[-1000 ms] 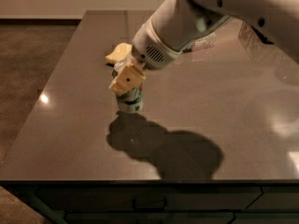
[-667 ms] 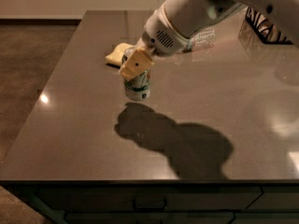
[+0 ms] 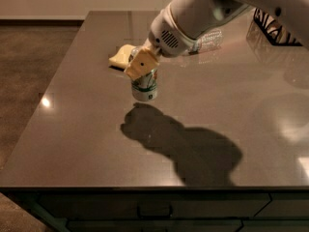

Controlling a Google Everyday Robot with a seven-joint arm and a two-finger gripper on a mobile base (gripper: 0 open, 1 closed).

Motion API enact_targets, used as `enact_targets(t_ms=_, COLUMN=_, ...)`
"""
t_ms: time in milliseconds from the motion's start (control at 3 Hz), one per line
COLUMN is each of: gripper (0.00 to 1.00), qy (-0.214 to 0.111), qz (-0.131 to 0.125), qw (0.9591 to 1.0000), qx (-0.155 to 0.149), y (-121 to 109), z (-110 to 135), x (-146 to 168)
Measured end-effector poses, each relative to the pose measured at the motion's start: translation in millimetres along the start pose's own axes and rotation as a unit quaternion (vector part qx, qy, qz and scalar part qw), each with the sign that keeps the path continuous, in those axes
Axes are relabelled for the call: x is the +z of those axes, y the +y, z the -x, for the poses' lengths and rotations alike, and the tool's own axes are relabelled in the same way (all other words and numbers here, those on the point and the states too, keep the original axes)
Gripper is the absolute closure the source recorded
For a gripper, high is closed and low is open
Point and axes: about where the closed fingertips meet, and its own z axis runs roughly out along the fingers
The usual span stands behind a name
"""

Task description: Move 7up can near water bottle

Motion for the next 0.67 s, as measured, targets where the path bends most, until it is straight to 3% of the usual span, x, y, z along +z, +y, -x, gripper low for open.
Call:
enact_targets(t_ms=333, gripper=1.00, qy=-0.008, qz=-0.059, qw=0.9974, qx=0.042, y=-37, z=-7, x=-7)
enact_targets(t_ms=667, gripper=1.00, qy=-0.019, qz=-0.107, qw=0.9913, qx=0.075, y=-74, z=-14, x=-19)
